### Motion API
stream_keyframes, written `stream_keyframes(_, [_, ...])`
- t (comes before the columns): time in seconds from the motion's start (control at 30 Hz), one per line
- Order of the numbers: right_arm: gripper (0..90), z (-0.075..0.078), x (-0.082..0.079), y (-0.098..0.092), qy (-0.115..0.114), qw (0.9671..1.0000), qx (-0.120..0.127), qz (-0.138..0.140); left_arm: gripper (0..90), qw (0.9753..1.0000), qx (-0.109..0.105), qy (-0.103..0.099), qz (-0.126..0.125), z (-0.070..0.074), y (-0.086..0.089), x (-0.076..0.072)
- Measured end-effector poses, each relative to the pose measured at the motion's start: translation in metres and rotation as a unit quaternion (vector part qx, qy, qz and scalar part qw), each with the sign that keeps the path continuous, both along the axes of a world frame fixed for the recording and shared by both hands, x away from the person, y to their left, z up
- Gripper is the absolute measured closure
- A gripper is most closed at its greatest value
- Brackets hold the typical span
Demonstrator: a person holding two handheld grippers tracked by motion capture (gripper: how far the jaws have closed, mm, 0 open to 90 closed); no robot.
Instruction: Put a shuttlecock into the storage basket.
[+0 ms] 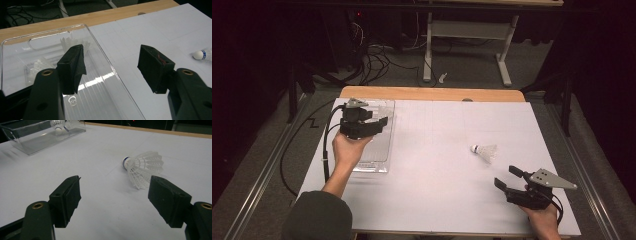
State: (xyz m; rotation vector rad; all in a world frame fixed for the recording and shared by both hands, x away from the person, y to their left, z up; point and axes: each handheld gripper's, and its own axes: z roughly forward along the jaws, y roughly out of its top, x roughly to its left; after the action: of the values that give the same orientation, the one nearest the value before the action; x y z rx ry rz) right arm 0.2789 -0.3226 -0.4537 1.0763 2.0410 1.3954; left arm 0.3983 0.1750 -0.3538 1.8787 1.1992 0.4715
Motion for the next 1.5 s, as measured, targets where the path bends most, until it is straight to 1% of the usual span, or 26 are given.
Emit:
stream_keyframes(0.1, [26.6,0.0,0.0,0.0,0.0,1.0,0.0,0.0,38.8,1.0,-0.008,-0.005,-0.001,0.0,0.0,-0.004])
stream_keyframes(0.2, [26.6,0.0,0.0,0.0,0.0,1.0,0.0,0.0,38.8,1.0,-0.006,-0.006,-0.002,-0.002,0.001,-0.006])
stream_keyframes(0.37, [26.6,0.0,0.0,0.0,0.0,1.0,0.0,0.0,38.7,0.9999,-0.014,-0.008,-0.005,-0.004,0.001,-0.011])
stream_keyframes(0.43, [26.6,0.0,0.0,0.0,0.0,1.0,-0.001,0.0,38.7,0.9999,-0.014,-0.007,-0.007,-0.004,0.0,-0.012])
stream_keyframes(0.63, [26.6,0.0,0.0,0.0,0.0,1.0,0.0,0.0,38.8,0.9997,-0.015,-0.013,-0.011,-0.005,0.0,-0.018])
stream_keyframes(0.73, [26.6,0.0,0.0,0.0,0.0,1.0,0.0,0.0,38.8,0.9996,-0.02,-0.017,-0.012,-0.005,0.0,-0.021])
stream_keyframes(0.87, [26.6,0.0,0.0,0.0,0.0,1.0,0.0,0.0,39.0,0.9994,-0.023,-0.022,-0.014,-0.005,0.002,-0.025])
stream_keyframes(1.07, [26.6,0.0,0.0,0.0,0.0,1.0,0.0,0.0,39.1,0.9992,-0.028,-0.023,-0.016,-0.007,0.004,-0.03])
stream_keyframes(1.43, [26.5,0.0,0.0,0.0,0.001,1.0,0.0,0.0,39.2,0.9986,-0.043,-0.029,-0.013,-0.011,0.011,-0.039])
stream_keyframes(1.5, [26.5,0.0,0.0,0.0,0.001,1.0,0.0,0.0,39.3,0.9986,-0.042,-0.028,-0.013,-0.011,0.012,-0.041])
